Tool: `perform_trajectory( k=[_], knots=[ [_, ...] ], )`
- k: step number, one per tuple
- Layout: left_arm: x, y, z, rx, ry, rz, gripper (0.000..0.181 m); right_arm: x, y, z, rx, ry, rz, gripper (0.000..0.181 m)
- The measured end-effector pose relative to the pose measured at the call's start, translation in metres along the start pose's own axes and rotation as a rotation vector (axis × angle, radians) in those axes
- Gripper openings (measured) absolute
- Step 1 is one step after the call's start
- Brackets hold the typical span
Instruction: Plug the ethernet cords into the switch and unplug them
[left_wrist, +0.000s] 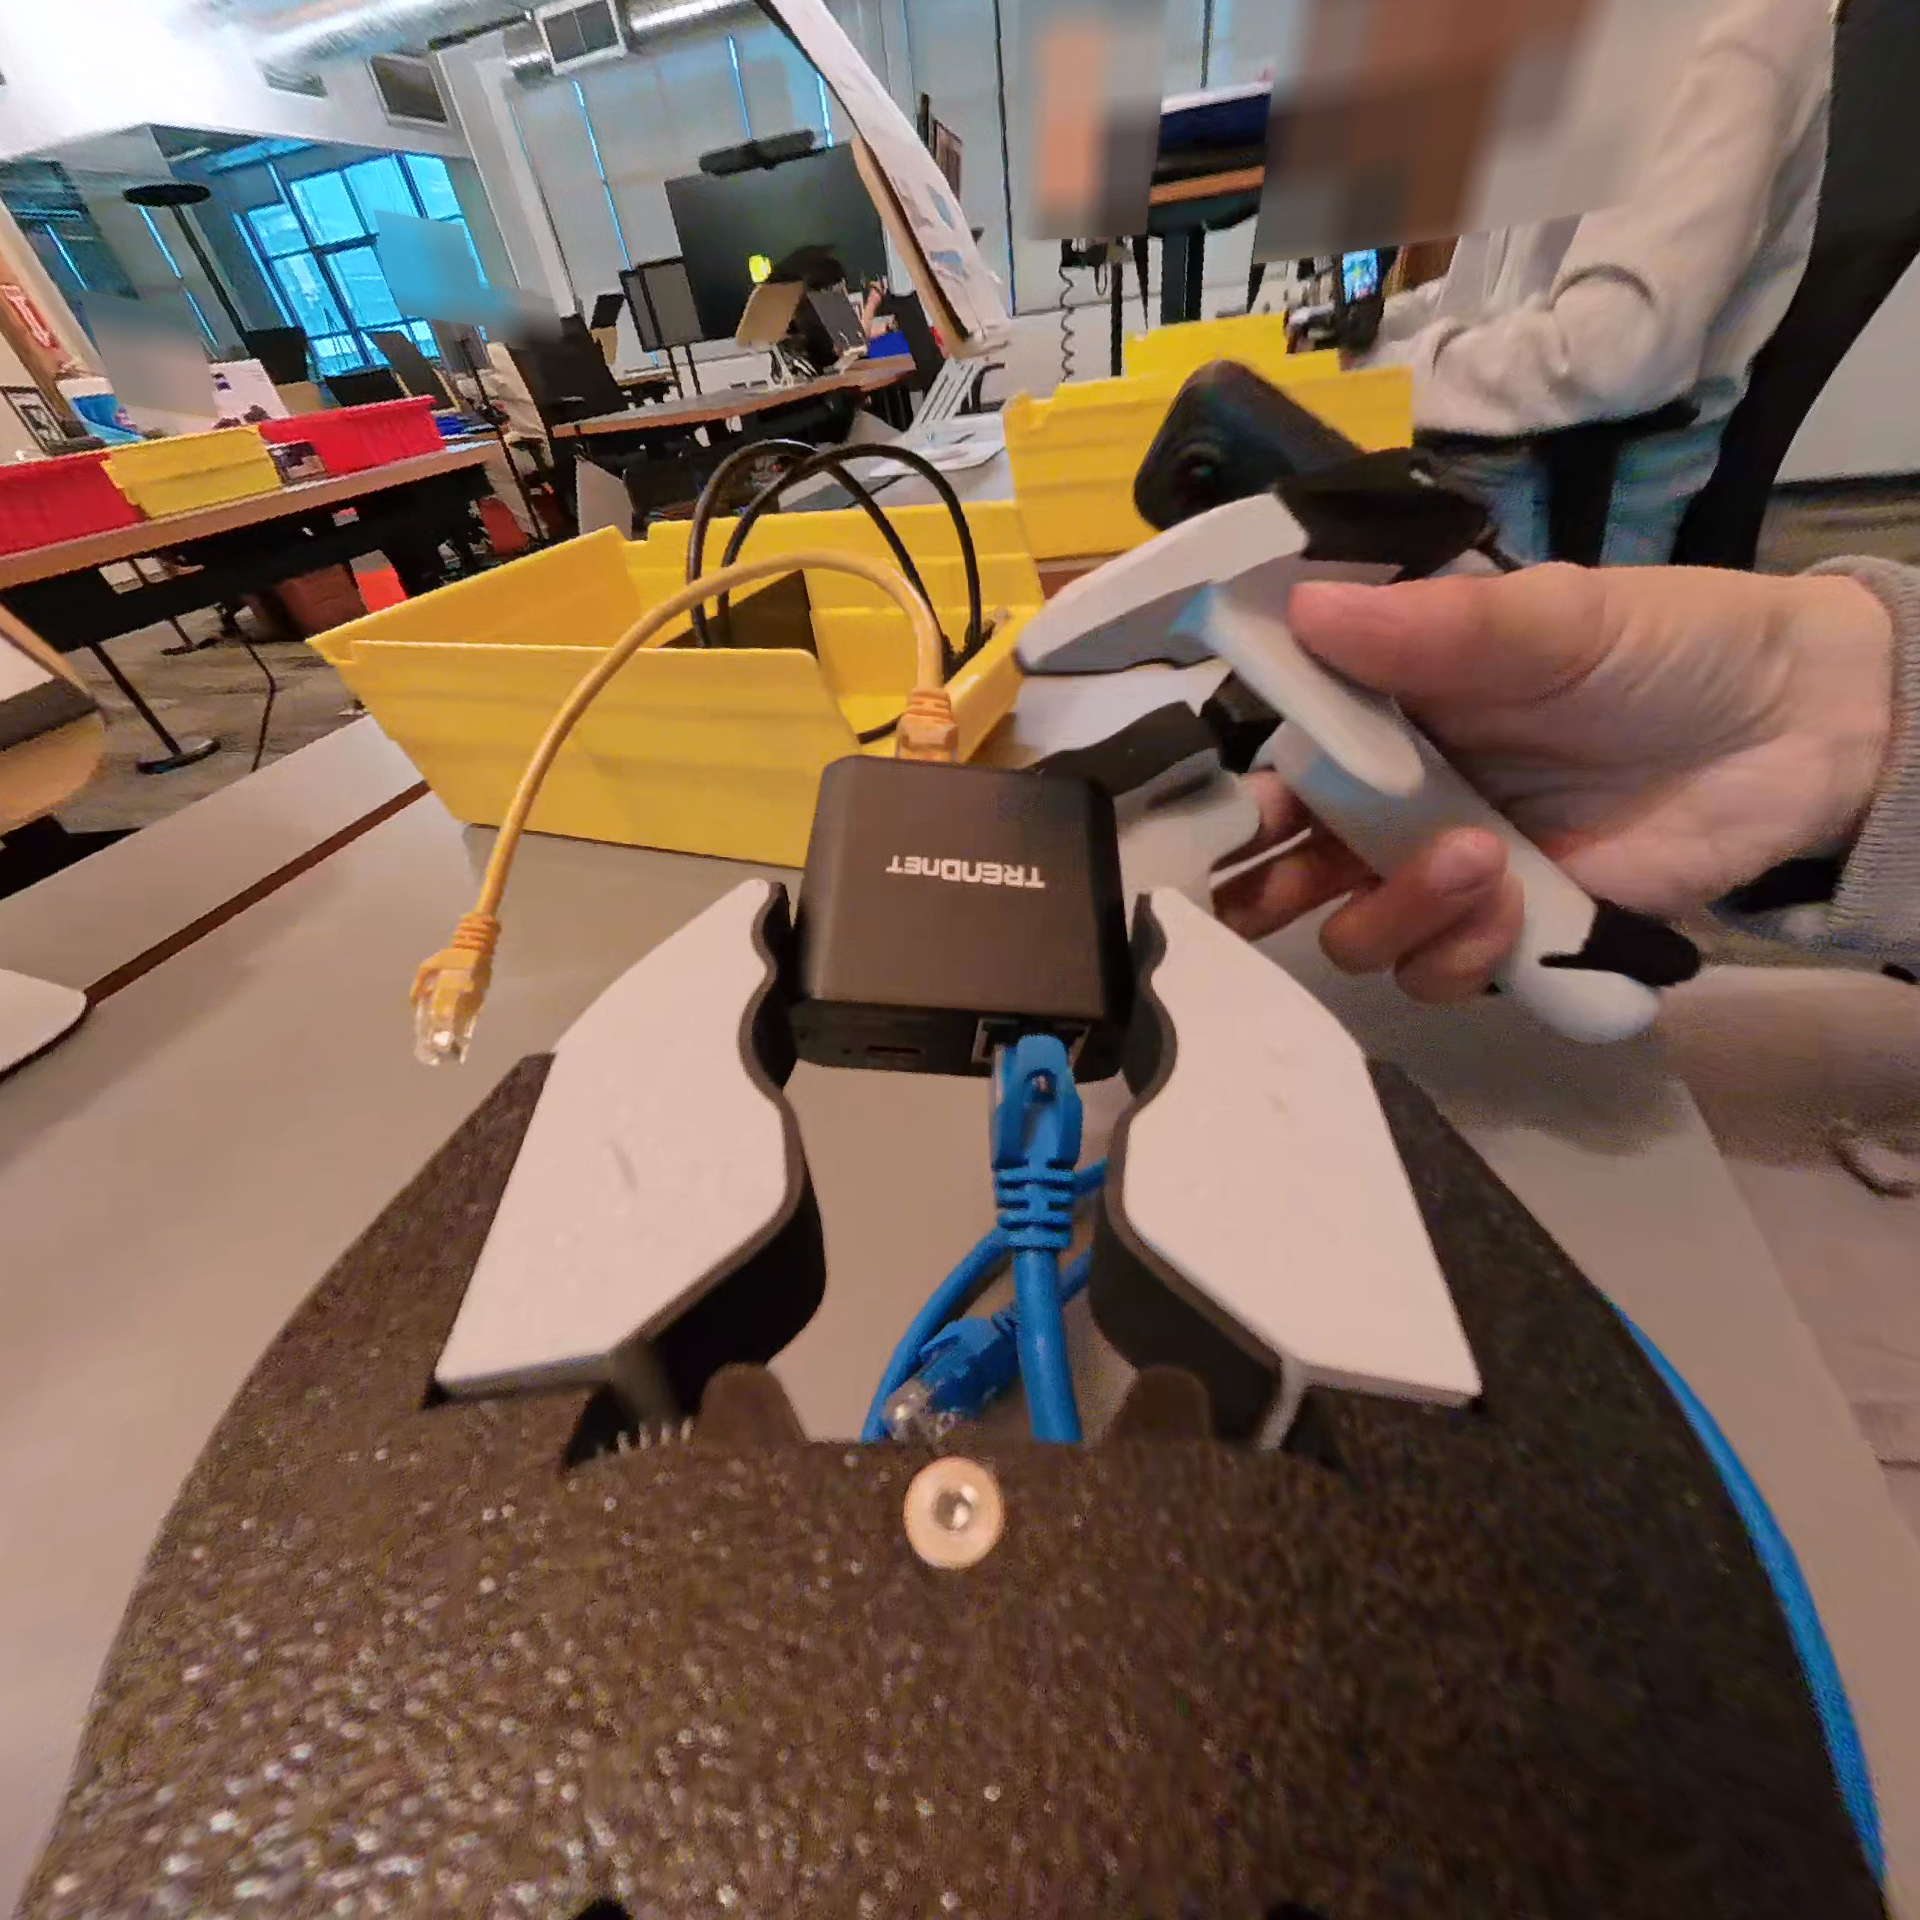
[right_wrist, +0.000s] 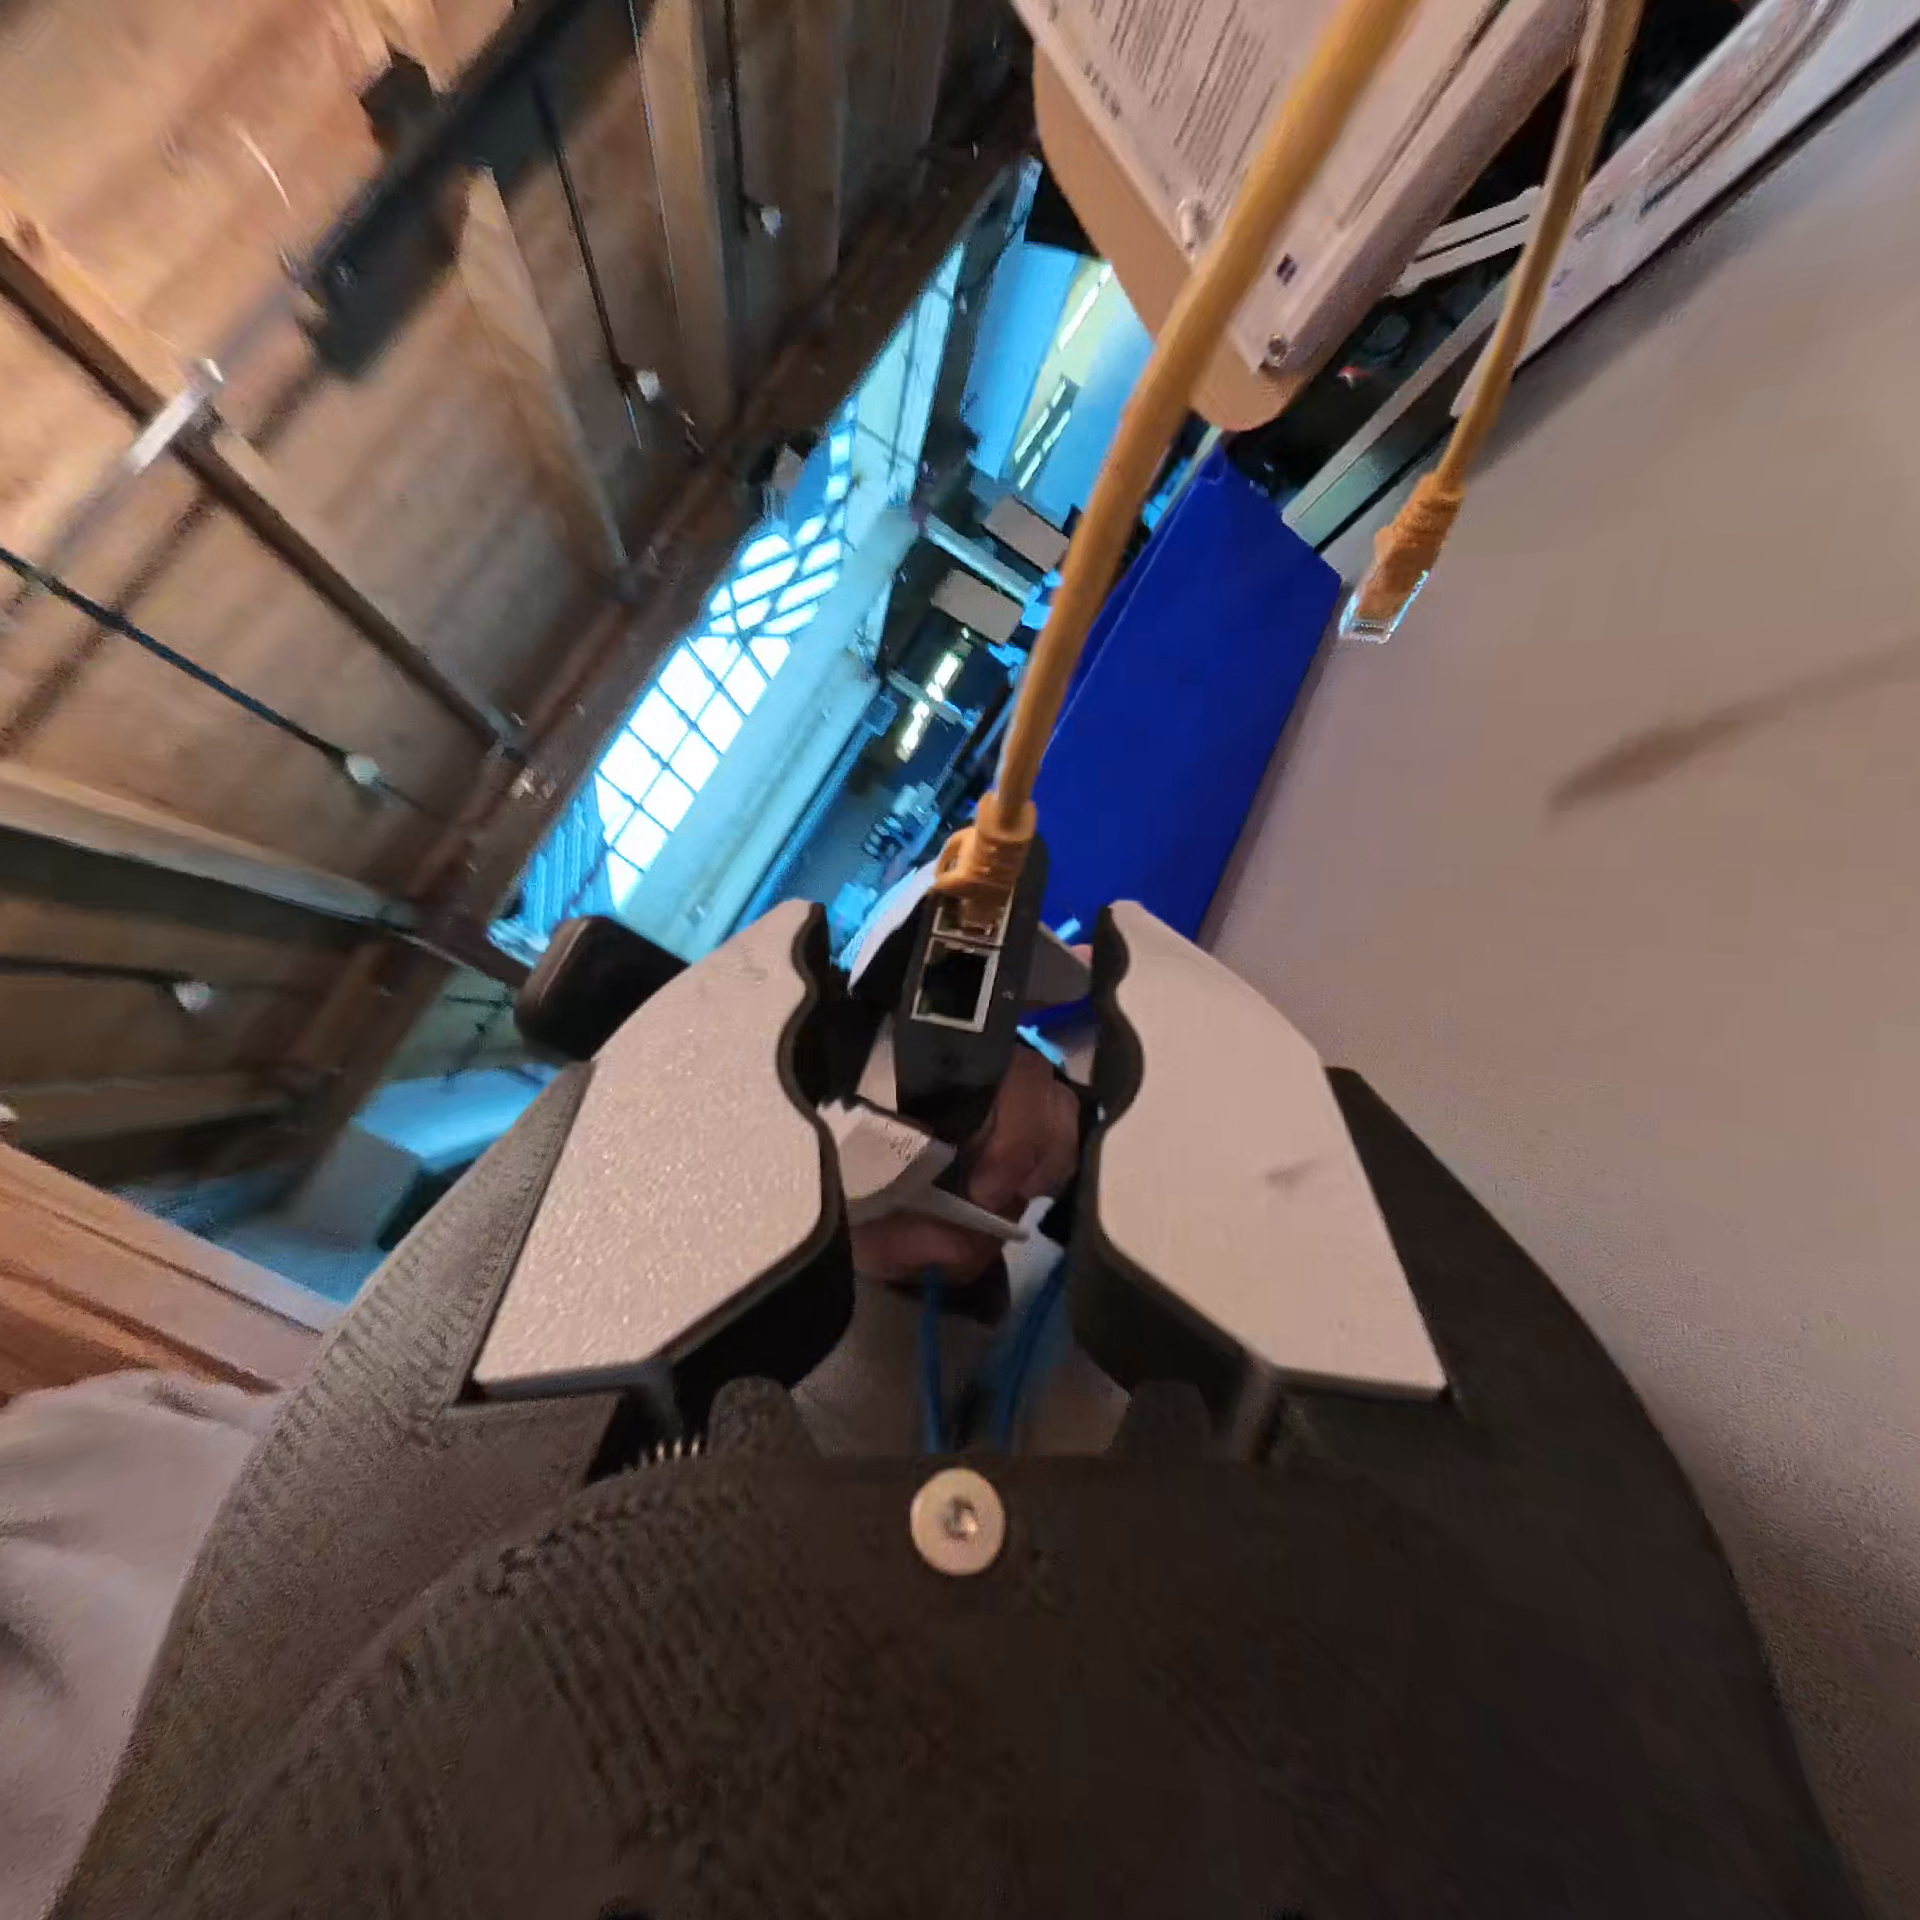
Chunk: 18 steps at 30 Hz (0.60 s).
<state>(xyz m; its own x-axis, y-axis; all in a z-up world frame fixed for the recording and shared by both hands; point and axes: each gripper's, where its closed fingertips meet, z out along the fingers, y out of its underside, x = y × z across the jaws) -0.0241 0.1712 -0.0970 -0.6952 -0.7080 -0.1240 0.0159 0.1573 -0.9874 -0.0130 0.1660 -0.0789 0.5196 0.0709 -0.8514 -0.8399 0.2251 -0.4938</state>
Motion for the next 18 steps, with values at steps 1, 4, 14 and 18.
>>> perform_trajectory(
  k=[1, 4, 14, 18],
  knots=[
    [0.0012, 0.0002, 0.0018, -0.006, -0.005, 0.012, 0.061, 0.0041, -0.0012, 0.0, 0.029, 0.007, 0.022, 0.042],
    [0.0038, -0.001, 0.0054, -0.005, -0.006, 0.019, 0.061, 0.0094, -0.0033, -0.0039, 0.097, 0.01, 0.057, 0.03],
    [0.0065, 0.0025, 0.0108, -0.018, -0.015, 0.031, 0.061, 0.0088, -0.0073, -0.0051, 0.149, -0.018, 0.084, 0.018],
    [0.005, 0.0035, 0.0114, -0.025, -0.032, 0.036, 0.061, 0.0089, -0.0085, -0.0042, 0.174, -0.018, 0.085, 0.013]
  ],
)
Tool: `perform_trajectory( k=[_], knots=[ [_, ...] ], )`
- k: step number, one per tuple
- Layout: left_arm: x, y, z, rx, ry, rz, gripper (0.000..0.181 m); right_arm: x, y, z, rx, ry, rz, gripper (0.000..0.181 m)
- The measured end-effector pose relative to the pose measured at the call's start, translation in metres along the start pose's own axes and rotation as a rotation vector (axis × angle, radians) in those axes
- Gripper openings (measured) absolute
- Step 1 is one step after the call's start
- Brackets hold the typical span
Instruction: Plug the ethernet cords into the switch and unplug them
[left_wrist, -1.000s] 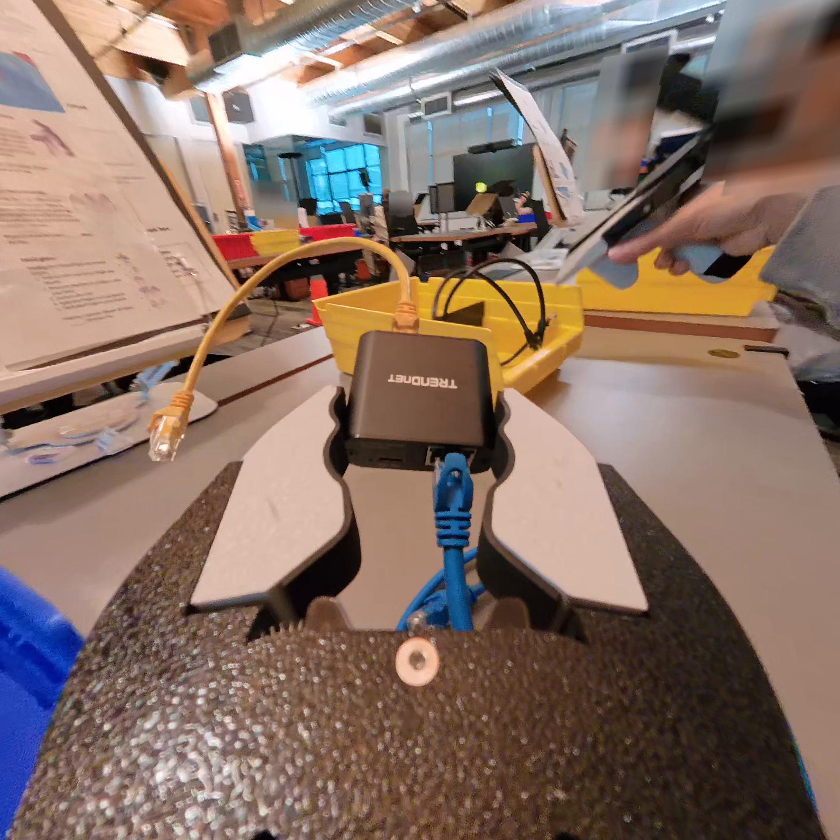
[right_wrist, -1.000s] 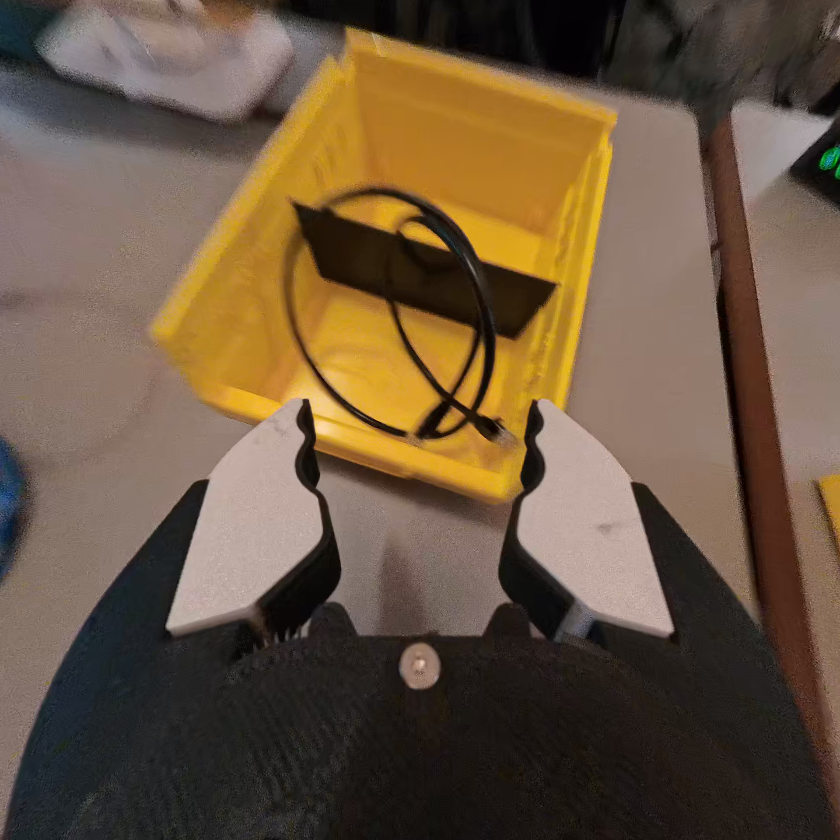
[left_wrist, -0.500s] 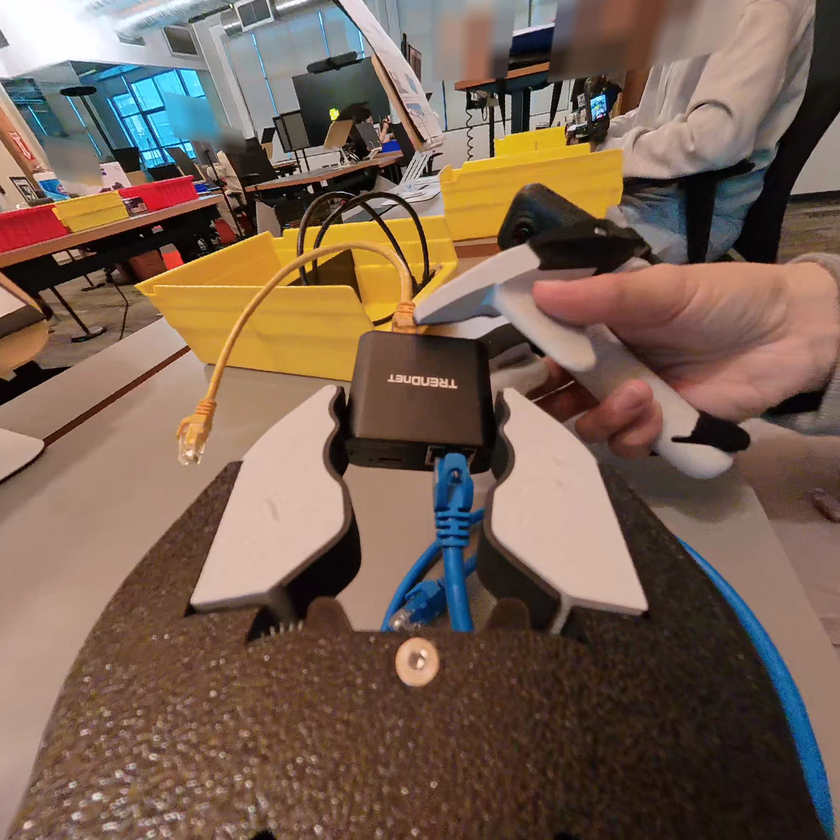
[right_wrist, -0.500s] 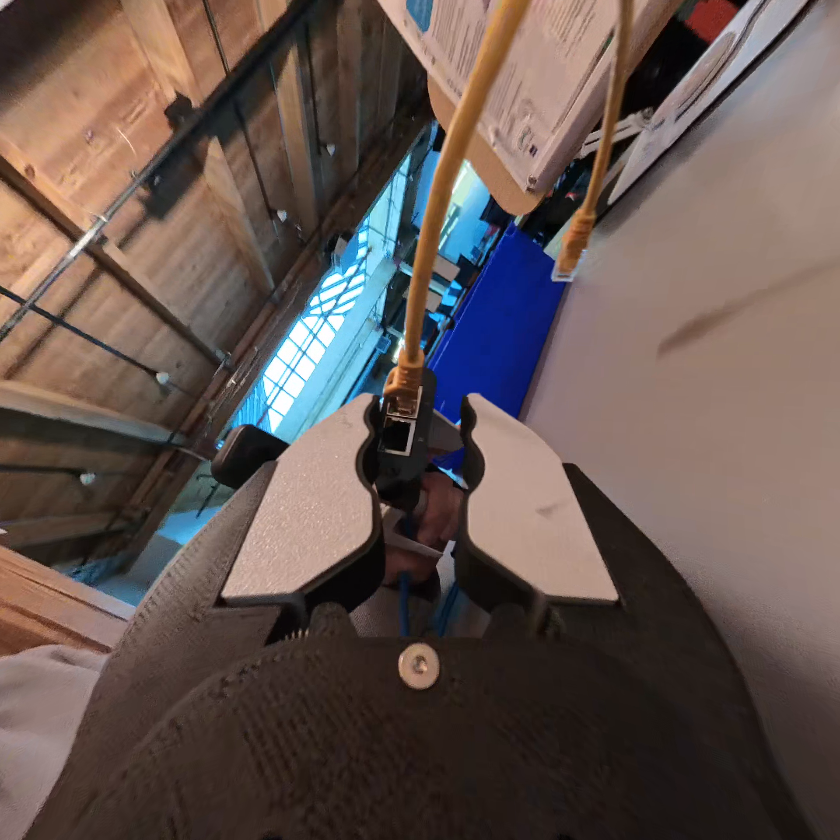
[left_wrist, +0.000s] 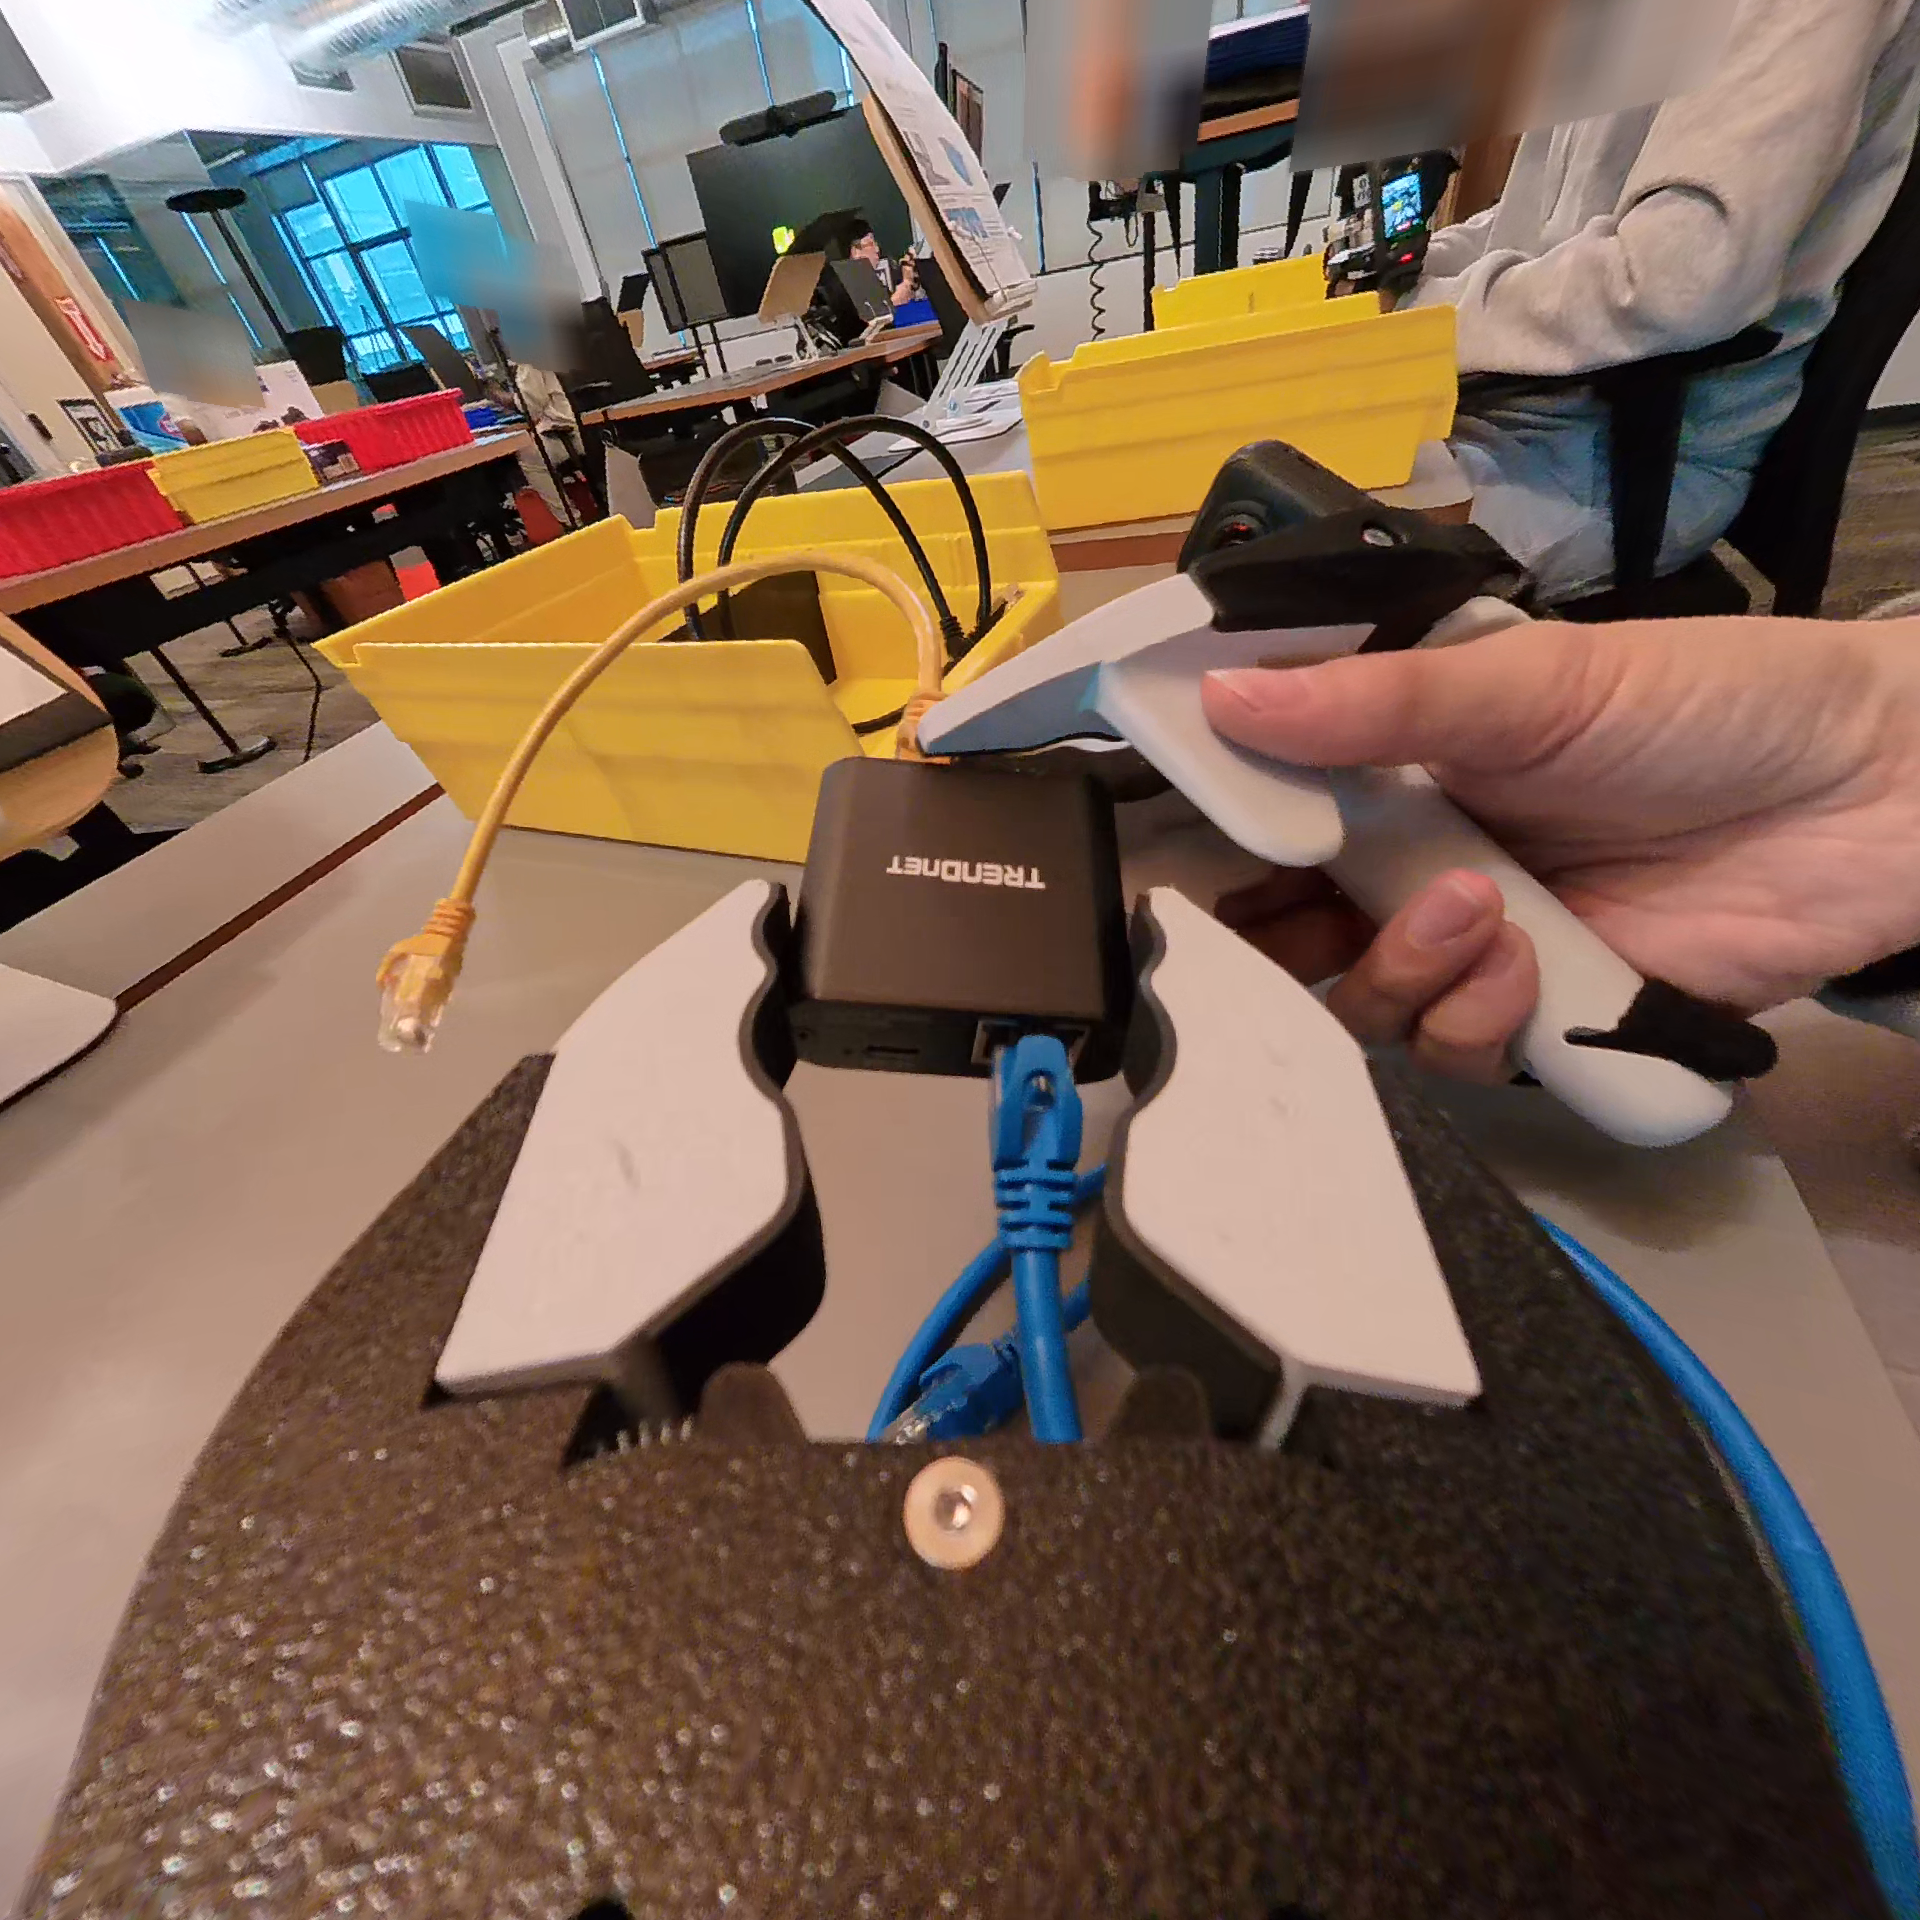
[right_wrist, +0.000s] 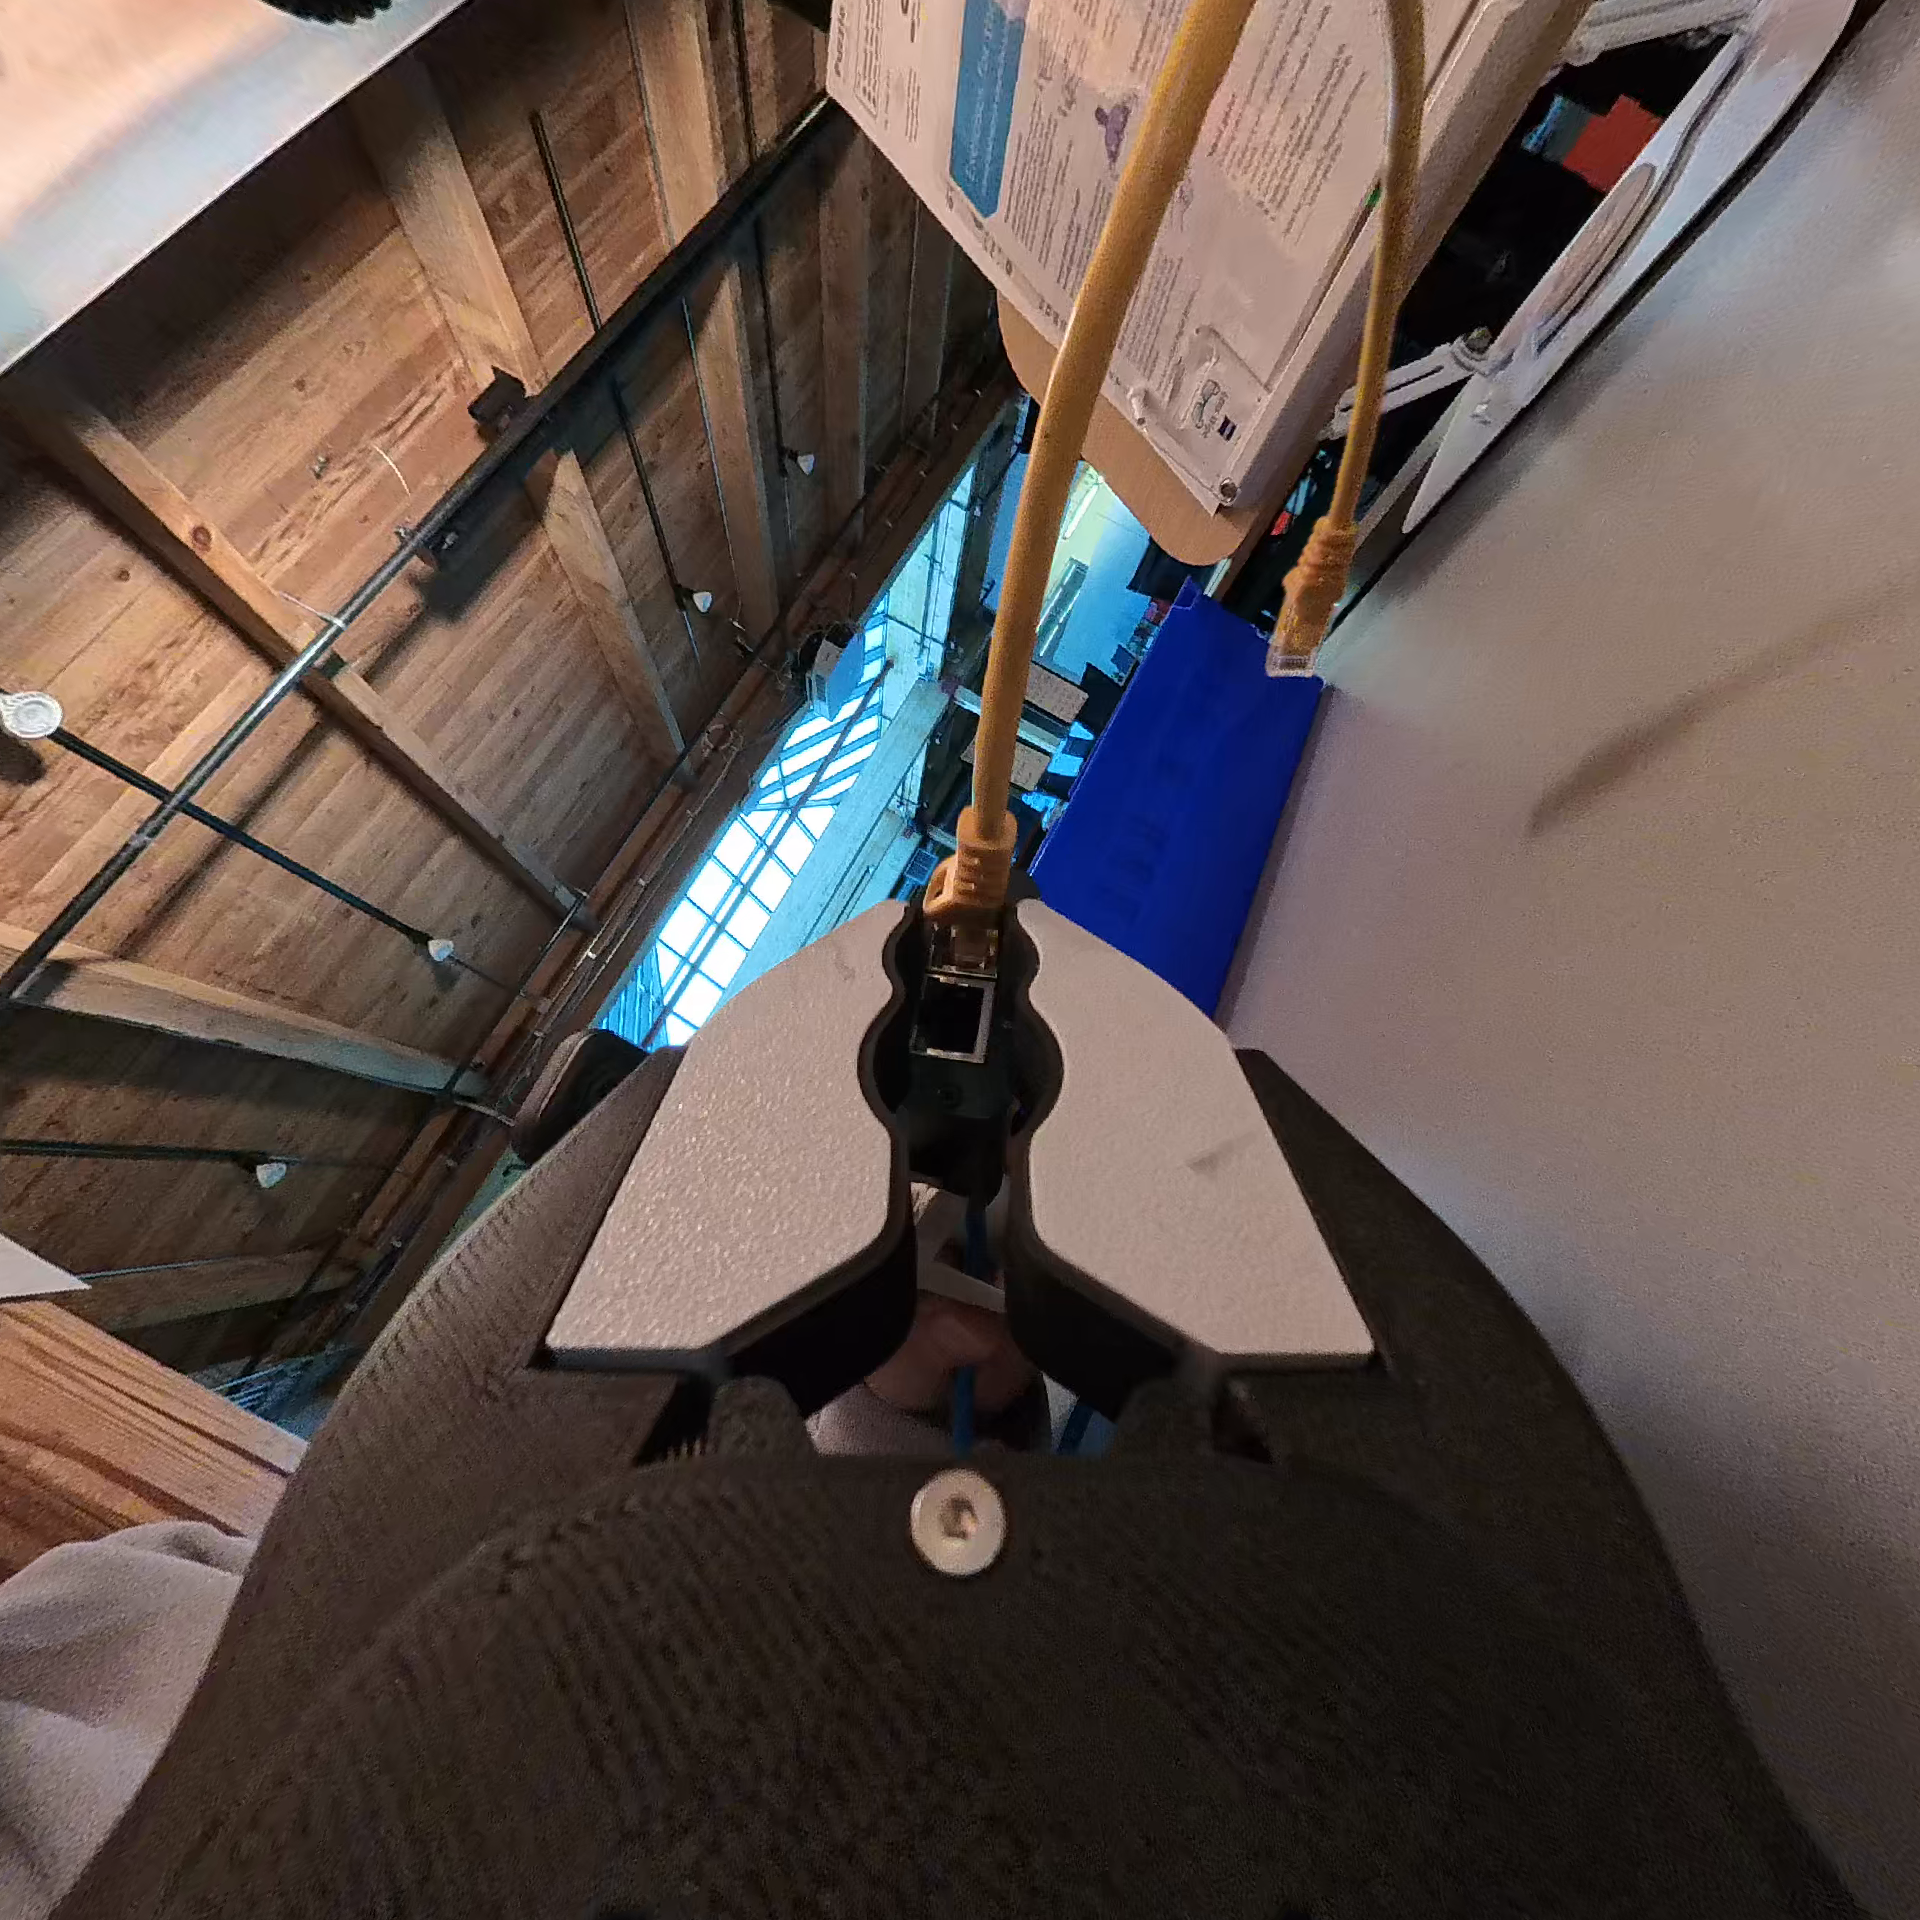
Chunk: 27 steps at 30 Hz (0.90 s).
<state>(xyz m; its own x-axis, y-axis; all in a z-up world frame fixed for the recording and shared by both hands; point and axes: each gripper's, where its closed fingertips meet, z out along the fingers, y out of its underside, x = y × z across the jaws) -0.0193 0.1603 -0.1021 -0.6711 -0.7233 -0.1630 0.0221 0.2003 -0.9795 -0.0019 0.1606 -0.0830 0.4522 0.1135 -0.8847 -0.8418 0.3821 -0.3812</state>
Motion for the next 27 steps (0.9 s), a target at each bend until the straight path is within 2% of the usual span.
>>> perform_trajectory(
  k=[10, 16, 19, 21, 23, 27],
  knots=[
    [-0.001, 0.002, 0.003, -0.027, -0.058, 0.081, 0.061, 0.0, -0.001, -0.001, -0.018, -0.004, -0.171, 0.012],
    [-0.005, 0.0, 0.006, 0.002, -0.094, 0.012, 0.061, 0.004, -0.007, 0.003, 0.008, -0.014, -0.192, 0.011],
    [-0.013, -0.003, 0.001, 0.027, -0.138, 0.006, 0.061, 0.005, -0.034, -0.006, 0.105, -0.006, -0.201, 0.011],
    [-0.021, -0.003, -0.005, 0.027, -0.161, 0.013, 0.061, 0.005, -0.042, -0.01, 0.069, 0.035, -0.297, 0.011],
    [-0.026, -0.003, -0.01, 0.036, -0.174, 0.004, 0.061, -0.006, -0.041, -0.012, -0.039, 0.064, -0.445, 0.011],
    [-0.033, -0.002, -0.015, 0.047, -0.177, -0.029, 0.061, -0.028, -0.077, -0.03, -0.181, 0.149, -0.659, 0.012]
  ],
)
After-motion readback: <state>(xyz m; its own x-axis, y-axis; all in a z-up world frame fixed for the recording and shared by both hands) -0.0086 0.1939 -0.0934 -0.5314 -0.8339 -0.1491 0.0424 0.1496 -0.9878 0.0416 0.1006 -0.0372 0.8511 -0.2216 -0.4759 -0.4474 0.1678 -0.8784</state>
